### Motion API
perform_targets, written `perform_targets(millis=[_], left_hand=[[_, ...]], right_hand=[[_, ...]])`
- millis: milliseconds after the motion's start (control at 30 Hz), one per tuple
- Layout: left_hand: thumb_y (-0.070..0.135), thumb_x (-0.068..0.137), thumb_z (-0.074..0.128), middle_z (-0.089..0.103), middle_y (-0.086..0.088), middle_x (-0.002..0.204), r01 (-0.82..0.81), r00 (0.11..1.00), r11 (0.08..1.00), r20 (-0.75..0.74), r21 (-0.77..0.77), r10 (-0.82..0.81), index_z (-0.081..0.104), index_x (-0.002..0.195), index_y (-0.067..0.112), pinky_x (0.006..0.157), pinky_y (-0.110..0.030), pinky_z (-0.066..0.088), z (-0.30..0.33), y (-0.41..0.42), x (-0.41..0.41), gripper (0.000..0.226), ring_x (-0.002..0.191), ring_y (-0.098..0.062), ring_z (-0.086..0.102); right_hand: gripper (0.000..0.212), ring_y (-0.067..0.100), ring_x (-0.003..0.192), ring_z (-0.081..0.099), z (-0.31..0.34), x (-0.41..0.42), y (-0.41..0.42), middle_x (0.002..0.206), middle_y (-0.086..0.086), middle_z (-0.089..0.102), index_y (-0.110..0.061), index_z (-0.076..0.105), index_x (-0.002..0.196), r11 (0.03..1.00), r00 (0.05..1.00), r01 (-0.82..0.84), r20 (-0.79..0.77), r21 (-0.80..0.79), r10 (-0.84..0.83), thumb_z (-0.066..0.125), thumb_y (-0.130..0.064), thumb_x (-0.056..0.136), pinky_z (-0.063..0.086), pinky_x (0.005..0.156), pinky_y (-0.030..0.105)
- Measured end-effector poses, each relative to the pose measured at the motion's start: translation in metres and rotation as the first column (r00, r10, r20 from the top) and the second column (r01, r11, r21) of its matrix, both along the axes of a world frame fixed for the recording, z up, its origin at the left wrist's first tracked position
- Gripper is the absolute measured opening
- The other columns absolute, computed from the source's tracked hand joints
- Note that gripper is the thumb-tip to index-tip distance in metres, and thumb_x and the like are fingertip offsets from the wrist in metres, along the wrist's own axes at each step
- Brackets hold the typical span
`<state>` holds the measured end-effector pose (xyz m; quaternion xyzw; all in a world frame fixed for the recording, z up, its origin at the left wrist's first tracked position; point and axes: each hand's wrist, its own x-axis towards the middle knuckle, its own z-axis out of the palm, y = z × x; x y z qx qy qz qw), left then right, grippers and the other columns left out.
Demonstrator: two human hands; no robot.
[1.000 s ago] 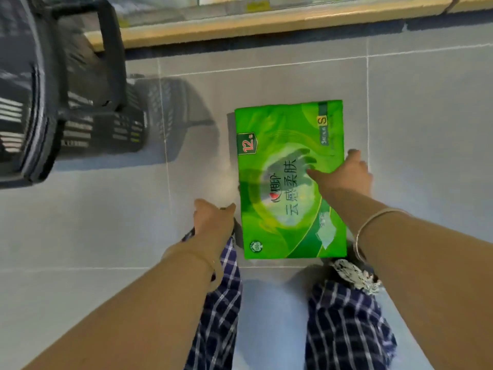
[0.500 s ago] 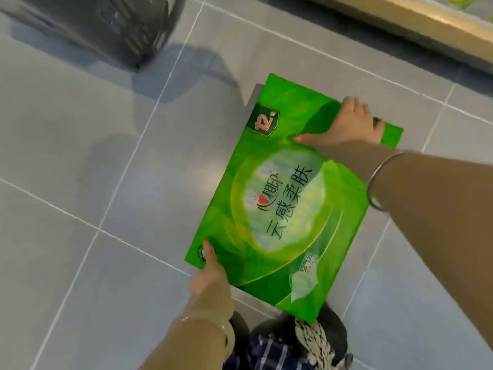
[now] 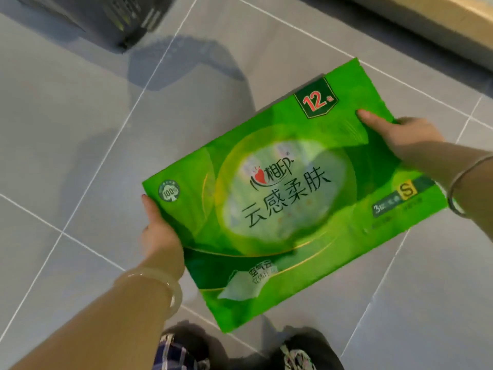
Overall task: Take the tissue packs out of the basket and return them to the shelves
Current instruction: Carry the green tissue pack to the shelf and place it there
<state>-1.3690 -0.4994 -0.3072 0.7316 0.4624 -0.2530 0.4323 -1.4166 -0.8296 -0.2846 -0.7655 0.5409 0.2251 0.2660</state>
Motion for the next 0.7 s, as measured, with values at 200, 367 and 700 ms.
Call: perform_targets(millis=[200, 367, 700], left_hand=[[0.079, 0.08, 0.013, 0.069, -0.002, 0.097, -0.103, 0.994, 0.937, -0.075, -0.335, 0.082, 0.066, 0.102, 0.03, 0.096, -0.039, 0.045, -0.014, 0.008, -0.001, 0.076, 0.086, -0.021, 0.064], [0.082, 0.076, 0.017, 0.071, -0.004, 0.108, -0.05, 0.998, 0.877, -0.064, -0.479, 0.022, 0.07, 0.101, 0.029, 0.1, -0.046, 0.044, -0.015, 0.01, 0.0, 0.078, 0.104, -0.026, 0.064], [0.084, 0.074, 0.018, 0.077, 0.002, 0.092, 0.203, 0.978, 0.877, 0.048, -0.435, -0.203, 0.069, 0.104, 0.034, 0.075, -0.036, 0.054, 0.045, 0.019, 0.034, 0.078, 0.087, -0.022, 0.071]], right_hand=[[0.103, 0.038, 0.123, 0.05, -0.016, -0.002, 0.002, 0.138, 0.023, 0.047, -0.002, 0.05, 0.129, 0.973, 0.969, 0.228, 0.095, 0.027, -0.23, 0.043, -0.084, 0.066, 0.038, 0.104, 0.042], [0.103, 0.04, 0.124, 0.048, -0.02, -0.005, -0.001, 0.138, 0.025, 0.047, 0.002, 0.047, 0.131, 0.976, 0.969, 0.214, 0.128, -0.026, -0.209, 0.038, -0.082, 0.072, 0.036, 0.104, 0.044], [0.104, 0.039, 0.125, 0.048, 0.016, -0.053, 0.036, 0.139, 0.024, 0.046, -0.016, 0.045, 0.139, 0.928, 0.926, 0.3, 0.167, 0.222, -0.339, 0.035, -0.088, 0.064, 0.034, 0.109, 0.046]])
